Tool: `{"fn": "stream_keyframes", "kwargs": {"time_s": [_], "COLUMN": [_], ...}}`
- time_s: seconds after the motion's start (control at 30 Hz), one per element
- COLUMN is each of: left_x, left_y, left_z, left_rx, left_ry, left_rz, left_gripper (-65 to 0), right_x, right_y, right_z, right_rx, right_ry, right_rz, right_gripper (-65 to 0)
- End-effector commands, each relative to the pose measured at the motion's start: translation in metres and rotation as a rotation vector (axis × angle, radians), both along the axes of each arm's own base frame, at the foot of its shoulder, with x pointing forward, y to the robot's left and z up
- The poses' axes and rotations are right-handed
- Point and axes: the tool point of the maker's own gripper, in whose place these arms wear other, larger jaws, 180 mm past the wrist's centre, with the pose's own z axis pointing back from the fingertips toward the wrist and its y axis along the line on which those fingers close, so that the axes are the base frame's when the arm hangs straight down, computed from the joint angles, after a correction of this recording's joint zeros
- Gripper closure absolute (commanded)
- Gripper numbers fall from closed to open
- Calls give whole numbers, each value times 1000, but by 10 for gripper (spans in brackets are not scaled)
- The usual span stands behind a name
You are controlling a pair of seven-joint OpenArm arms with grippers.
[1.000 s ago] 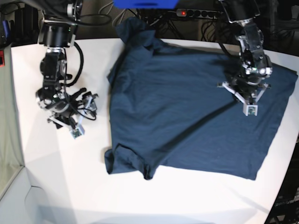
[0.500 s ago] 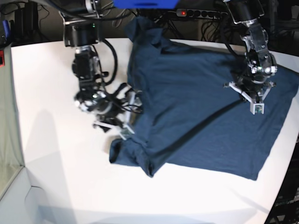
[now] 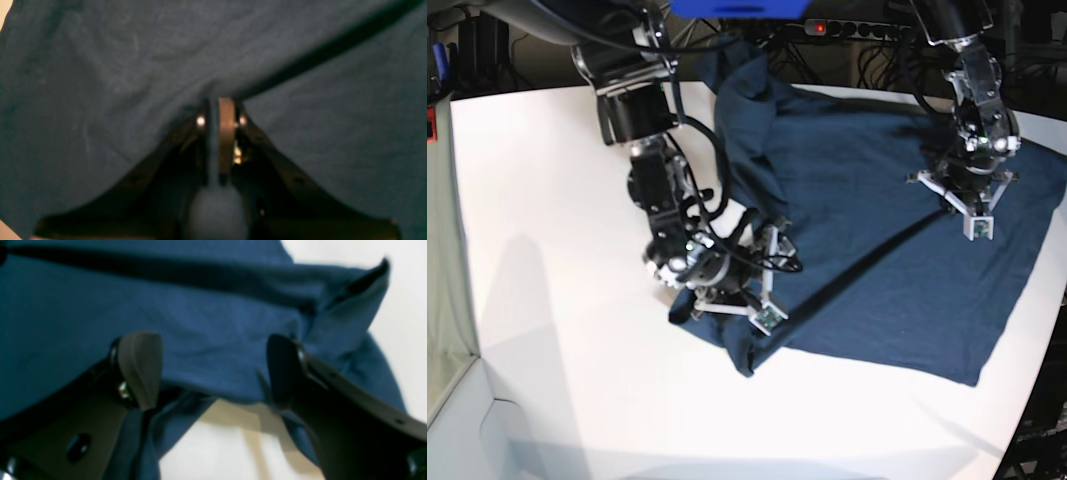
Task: Layout the t-shirt on the table in an organized manner, then fold the t-shirt properly
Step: 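Lower the right gripper onto the shirt's sleeve area and grasp it, then pull the grasped fabric with the right gripper away from the left gripper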
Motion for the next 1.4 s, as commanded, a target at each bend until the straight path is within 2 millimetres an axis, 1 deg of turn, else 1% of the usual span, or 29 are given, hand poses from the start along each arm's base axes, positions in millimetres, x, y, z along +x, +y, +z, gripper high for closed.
{"fn": "stream_keyframes", "kwargs": {"time_s": [0.0, 0.1, 0.13, 0.2, 0.23, 0.33, 0.37, 0.43, 0.5, 0.6, 0.73, 0.87, 0.93, 1.0, 1.13, 1.2, 1.3, 1.37], "left_x": [-10, -11, -11, -11, -10, -9, -8, -8, -8, -8, -8, -8, -8, -8, -8, -8, -9, -9], "left_y": [5, 5, 5, 5, 5, 5, 5, 5, 5, 5, 5, 5, 5, 5, 5, 4, 4, 4], "left_z": [-6, -7, -7, -7, -6, -6, -6, -6, -6, -6, -6, -6, -6, -6, -6, -6, -7, -7], "left_rx": [21, 21, 21, 21, 21, 21, 20, 20, 20, 20, 20, 20, 20, 20, 18, 17, 17, 17], "left_ry": [53, 55, 55, 55, 53, 50, 50, 50, 50, 50, 50, 50, 50, 50, 50, 50, 51, 51], "left_rz": [3, 3, 3, 3, 3, 3, 3, 3, 3, 3, 3, 3, 3, 3, 3, 4, 4, 4], "left_gripper": [-40, -40, -40, -40, -40, -40, -40, -40, -40, -40, -40, -40, -40, -40, -40, -40, -40, -40], "right_x": [16, 22, 26, 30, 32, 29, 28, 26, 30, 30, 27, 23, 21, 20, 23, 24, 24, 29], "right_y": [7, 2, -6, -16, -20, -38, -43, -57, -80, -117, -140, -140, -131, -126, -123, -115, -114, -112], "right_z": [20, 24, 29, 43, 54, 72, 74, 68, 60, 32, 8, -4, -7, -7, -4, -3, -5, -3], "right_rx": [33, 25, 13, 7, 4, -15, -22, -31, -20, -2, 30, 34, 49, 60, 66, 80, 84, 87], "right_ry": [-49, -61, -81, -135, -167, -241, -255, -243, -213, -121, -40, -6, 11, 13, 6, 11, 18, 18], "right_rz": [2, -3, -12, -24, -28, -46, -49, -77, -152, -273, -363, -368, -361, -358, -352, -345, -345, -342], "right_gripper": [-493, -493, -493, -493, -493, -493, -493, -493, -493, -493, -493, -493, -493, -493, -493, -493, -493, -490]}}
